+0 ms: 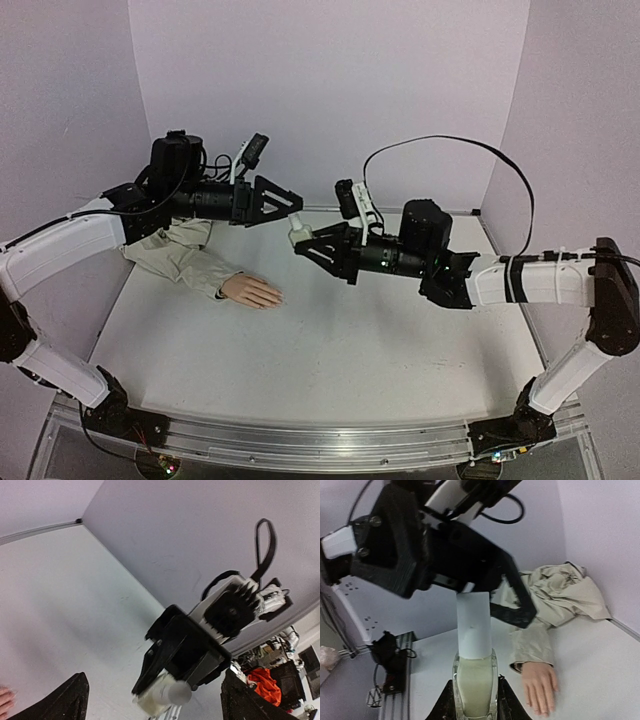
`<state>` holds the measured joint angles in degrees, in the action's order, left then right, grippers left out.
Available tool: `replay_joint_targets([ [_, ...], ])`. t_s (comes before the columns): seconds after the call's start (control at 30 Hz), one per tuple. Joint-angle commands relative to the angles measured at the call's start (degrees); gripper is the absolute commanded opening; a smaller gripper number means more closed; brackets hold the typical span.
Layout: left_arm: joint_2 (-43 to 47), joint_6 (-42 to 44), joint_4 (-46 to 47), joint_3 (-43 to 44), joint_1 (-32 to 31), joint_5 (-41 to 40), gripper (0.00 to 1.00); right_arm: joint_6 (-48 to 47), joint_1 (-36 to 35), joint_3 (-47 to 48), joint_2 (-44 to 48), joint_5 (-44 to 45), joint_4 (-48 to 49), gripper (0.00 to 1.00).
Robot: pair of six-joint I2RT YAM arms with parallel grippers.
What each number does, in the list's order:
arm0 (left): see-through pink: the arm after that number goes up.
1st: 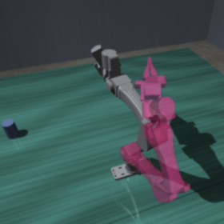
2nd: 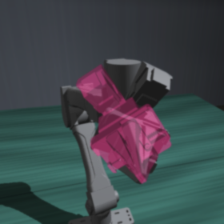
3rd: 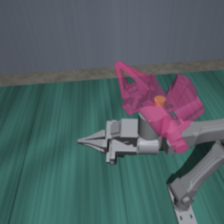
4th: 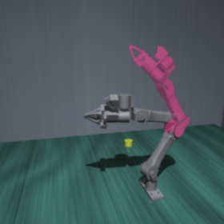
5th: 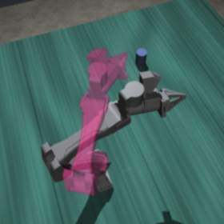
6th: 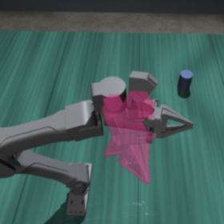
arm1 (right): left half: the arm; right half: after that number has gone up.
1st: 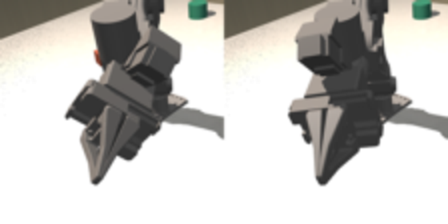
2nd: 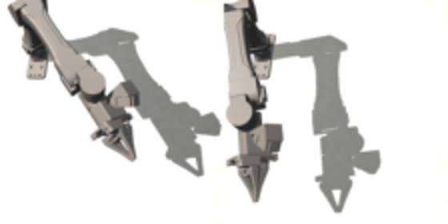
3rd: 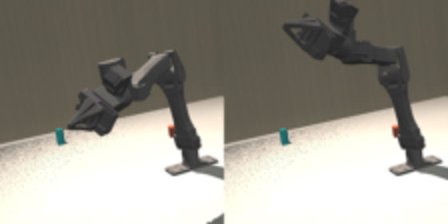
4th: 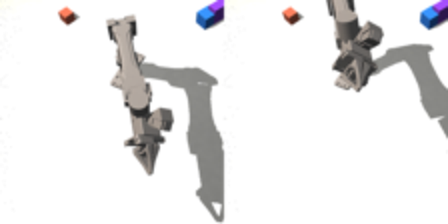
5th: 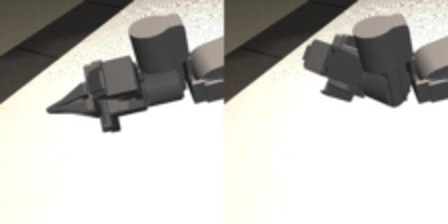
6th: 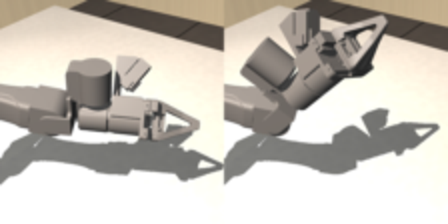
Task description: Paint the nails
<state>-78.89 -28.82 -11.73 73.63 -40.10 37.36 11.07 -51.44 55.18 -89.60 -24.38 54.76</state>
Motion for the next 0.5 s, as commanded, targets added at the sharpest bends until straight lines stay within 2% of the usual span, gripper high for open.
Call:
replay_joint_targets([
  [0.0, 0.4, -1.3, 15.5, -2.0, -0.5, 13.9, 0.86, 7.3, 0.1, -1.5, 1.5, -16.0, 10.5, 0.00],
  [0.2, 2.3, -0.5, 16.8, -3.8, -1.0, 14.8, 0.61, 11.6, 1.7, -0.7, -0.3, -19.0, 16.5, 0.00],
  [0.37, 2.9, 0.2, 16.9, -4.8, -1.4, 14.9, 0.58, 14.9, 2.4, 0.7, -2.5, -20.3, 19.4, 0.00],
  [0.47, 3.0, 0.5, 17.0, -4.7, -1.5, 14.7, 0.50, 15.8, 2.5, 1.2, -3.6, -20.4, 19.7, 0.00],
])
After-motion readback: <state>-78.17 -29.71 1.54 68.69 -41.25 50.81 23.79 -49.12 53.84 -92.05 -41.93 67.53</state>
